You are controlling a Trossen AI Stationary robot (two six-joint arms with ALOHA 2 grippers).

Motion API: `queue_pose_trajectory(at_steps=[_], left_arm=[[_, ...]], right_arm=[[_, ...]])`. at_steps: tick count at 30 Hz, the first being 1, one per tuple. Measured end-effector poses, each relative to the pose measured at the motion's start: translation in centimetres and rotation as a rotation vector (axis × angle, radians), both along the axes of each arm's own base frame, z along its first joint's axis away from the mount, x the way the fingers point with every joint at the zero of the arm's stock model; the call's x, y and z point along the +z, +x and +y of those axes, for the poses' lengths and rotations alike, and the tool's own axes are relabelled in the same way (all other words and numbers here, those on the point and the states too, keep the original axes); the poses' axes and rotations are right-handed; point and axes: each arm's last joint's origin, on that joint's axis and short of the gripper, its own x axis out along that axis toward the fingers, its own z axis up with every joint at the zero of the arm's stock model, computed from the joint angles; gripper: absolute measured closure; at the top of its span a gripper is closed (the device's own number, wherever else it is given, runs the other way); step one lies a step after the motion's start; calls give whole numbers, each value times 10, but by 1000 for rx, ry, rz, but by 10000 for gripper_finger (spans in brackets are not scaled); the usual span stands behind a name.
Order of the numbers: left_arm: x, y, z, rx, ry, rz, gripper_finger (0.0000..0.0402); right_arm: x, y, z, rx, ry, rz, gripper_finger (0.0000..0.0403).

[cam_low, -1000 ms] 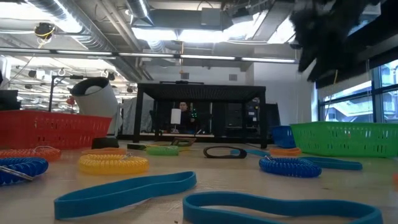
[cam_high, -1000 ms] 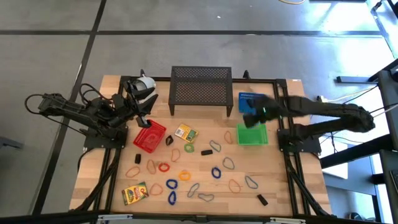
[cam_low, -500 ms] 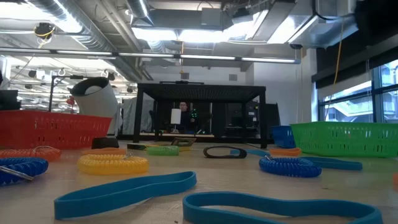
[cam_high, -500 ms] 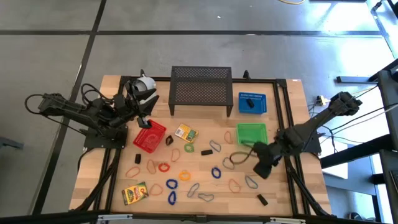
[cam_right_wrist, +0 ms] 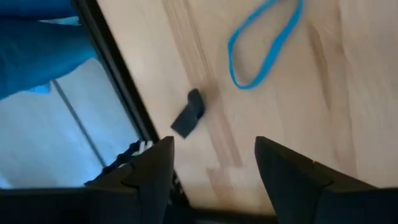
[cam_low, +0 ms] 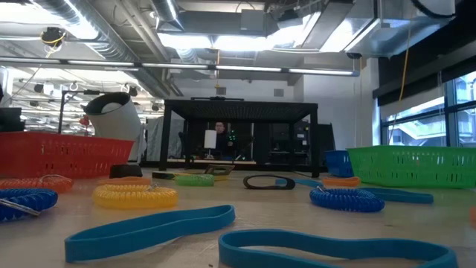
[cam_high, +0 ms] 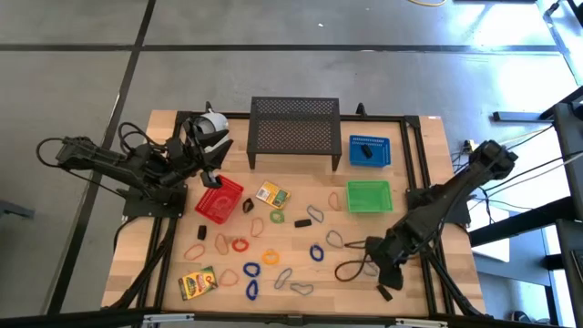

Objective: Pick & Place Office Desk Supplies
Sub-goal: Put the black rubber band into the blue bin

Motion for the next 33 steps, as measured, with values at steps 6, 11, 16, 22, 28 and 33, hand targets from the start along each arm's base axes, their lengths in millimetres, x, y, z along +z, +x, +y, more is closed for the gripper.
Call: queue_pose_trajectory(at_steps=[6,11,16,22,28,33], left_arm=[[0,0,0,0,0,0,274],[0,0,0,0,0,0,274],[0,0,0,0,0,0,274],[0,0,0,0,0,0,274],[0,0,0,0,0,0,274],[0,0,0,0,0,0,274]], right_arm=[[-25,-3,17,52,-114,3,169],[-44,-8,27,29,-183,64,179],[-53,-7,39,-22,-156,57,188],[-50,-5,50,-59,-95,-3,191],[-48,-10,59,-60,-62,-41,191],[-47,-13,66,-58,-28,-52,191]])
